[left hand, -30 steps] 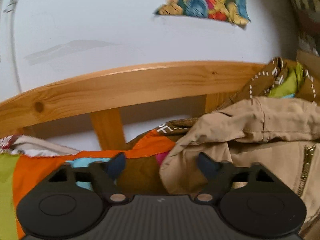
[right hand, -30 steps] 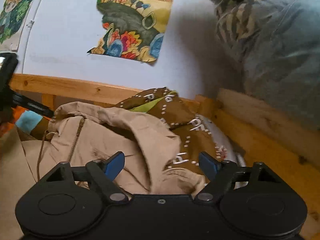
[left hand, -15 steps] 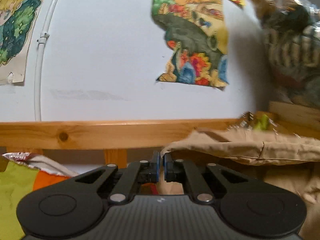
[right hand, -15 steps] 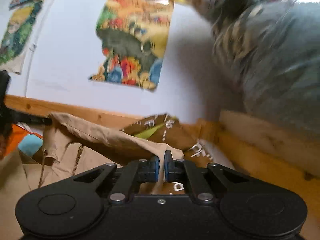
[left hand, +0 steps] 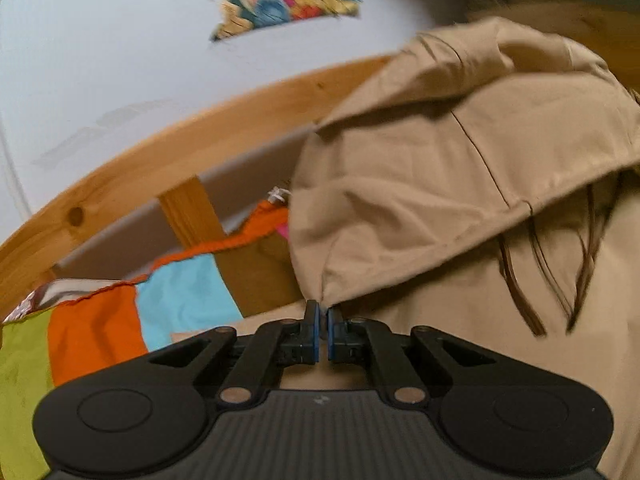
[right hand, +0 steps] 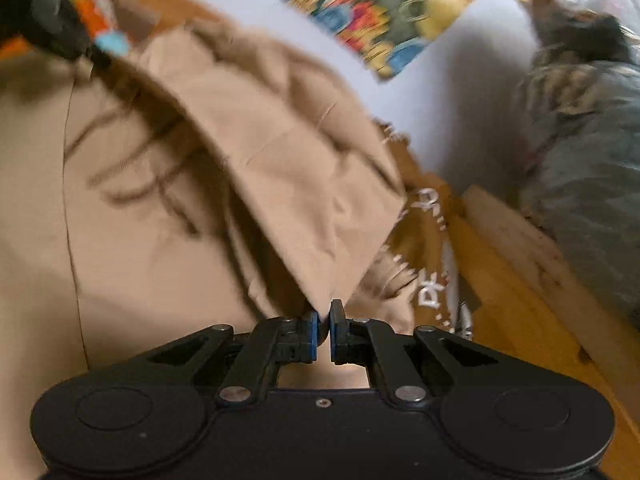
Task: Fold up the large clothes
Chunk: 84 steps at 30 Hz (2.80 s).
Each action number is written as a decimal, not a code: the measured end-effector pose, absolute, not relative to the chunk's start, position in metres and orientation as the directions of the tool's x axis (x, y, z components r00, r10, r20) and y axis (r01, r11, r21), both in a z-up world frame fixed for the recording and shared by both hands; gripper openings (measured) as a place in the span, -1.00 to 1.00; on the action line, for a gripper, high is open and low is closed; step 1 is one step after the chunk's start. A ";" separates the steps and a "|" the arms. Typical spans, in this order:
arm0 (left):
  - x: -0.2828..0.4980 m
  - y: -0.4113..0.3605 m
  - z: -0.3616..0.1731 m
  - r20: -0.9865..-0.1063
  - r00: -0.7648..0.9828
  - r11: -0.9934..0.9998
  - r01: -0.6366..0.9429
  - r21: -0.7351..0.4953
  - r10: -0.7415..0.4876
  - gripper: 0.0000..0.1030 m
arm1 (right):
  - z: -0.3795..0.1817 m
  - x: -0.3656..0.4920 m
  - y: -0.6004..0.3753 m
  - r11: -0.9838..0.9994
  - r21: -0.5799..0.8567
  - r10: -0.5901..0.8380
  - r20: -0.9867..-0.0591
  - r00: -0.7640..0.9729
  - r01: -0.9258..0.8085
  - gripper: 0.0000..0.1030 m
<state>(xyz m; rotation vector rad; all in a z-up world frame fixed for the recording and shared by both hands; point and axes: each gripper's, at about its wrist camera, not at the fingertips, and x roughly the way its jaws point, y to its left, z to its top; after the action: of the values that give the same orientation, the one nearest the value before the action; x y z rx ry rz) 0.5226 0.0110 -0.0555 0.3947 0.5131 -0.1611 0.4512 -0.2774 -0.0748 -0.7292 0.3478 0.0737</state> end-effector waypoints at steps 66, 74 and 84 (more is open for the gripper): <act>0.458 0.107 -0.028 -0.453 0.744 0.763 0.117 -0.635 -0.491 -0.08 | -0.022 0.382 -0.355 0.930 0.285 0.359 -0.553 0.752 -0.234 0.07; 0.462 0.095 -0.057 -0.613 0.647 0.823 0.040 -0.566 -0.453 -0.86 | -0.039 0.445 -0.333 0.954 0.218 0.297 -0.622 0.725 -0.204 -0.91; 0.439 0.088 -0.062 -0.663 0.648 0.897 0.074 -0.435 -0.375 -0.87 | -0.051 0.446 -0.321 0.978 -0.014 0.164 -0.559 0.813 -0.207 -0.75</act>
<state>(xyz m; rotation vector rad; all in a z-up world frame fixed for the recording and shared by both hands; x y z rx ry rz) 0.4390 0.0883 -0.0620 -0.3907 0.8314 -0.2626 0.4464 -0.3212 -0.0506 -0.0754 0.5896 0.1980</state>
